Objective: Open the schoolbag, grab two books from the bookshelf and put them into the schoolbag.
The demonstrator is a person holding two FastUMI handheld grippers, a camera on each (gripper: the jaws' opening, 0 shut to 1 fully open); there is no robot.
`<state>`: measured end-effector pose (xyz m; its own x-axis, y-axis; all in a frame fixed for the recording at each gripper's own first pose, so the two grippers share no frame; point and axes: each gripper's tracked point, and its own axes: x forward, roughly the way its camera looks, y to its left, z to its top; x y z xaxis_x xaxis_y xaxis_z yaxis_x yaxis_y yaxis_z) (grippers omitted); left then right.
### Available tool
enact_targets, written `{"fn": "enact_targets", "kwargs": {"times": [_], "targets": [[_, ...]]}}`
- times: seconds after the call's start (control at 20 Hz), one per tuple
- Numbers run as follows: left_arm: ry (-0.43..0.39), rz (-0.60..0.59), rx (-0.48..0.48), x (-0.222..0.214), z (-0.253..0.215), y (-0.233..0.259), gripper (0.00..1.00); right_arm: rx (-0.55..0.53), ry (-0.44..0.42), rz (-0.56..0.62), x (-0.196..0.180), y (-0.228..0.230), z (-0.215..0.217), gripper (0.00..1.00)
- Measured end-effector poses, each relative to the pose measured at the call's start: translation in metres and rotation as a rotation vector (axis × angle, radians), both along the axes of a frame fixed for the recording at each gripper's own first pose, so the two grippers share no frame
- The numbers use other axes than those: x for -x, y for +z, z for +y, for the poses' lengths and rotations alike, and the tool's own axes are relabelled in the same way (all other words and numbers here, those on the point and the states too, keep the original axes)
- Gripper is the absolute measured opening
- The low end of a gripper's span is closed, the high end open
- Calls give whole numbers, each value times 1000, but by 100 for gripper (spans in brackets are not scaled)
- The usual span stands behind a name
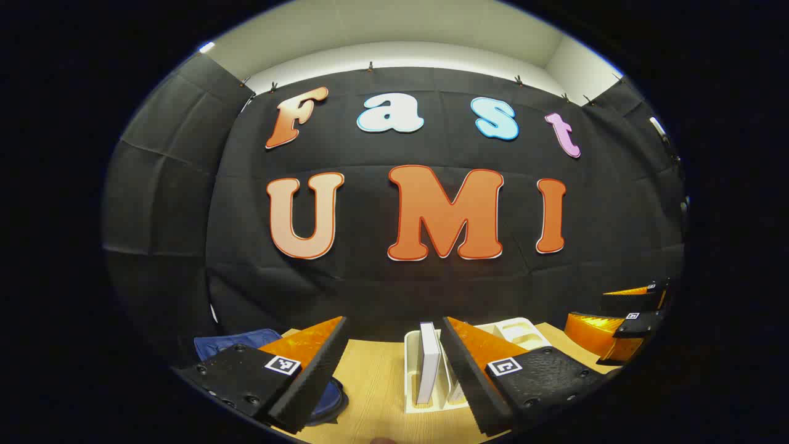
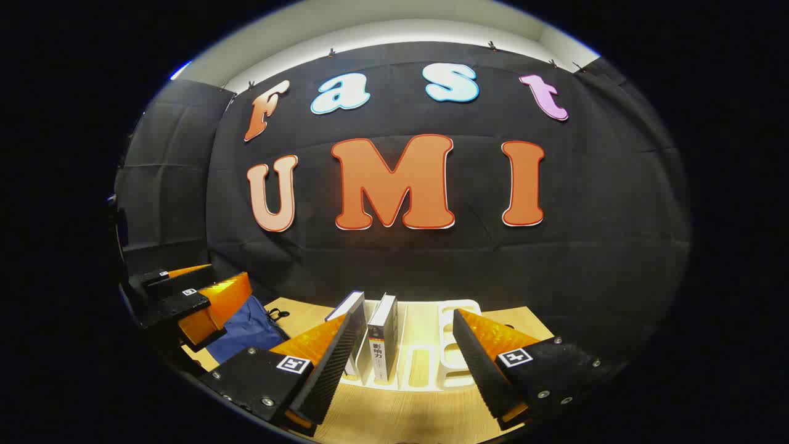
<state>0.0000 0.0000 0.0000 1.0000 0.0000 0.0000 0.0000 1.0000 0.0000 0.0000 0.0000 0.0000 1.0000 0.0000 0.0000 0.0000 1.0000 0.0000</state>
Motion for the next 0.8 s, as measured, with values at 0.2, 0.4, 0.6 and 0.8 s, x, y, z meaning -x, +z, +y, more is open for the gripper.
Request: {"fn": "enact_targets", "kwargs": {"times": [0.2,0.4,0.6,0.8], "targets": [[-4,-1,12,1,2,-2,94,16,-12,8,-4,-3,-1,94],[-9,11,0,-1,3,-6,93,10,-12,24,-7,-8,1,94],[-22,10,-8,-3,2,-6,94,19,-21,24,-8,-9,2,94],[-28,11,-4,-3,4,-6,94,21,-29,29,-9,-11,2,94]]}}
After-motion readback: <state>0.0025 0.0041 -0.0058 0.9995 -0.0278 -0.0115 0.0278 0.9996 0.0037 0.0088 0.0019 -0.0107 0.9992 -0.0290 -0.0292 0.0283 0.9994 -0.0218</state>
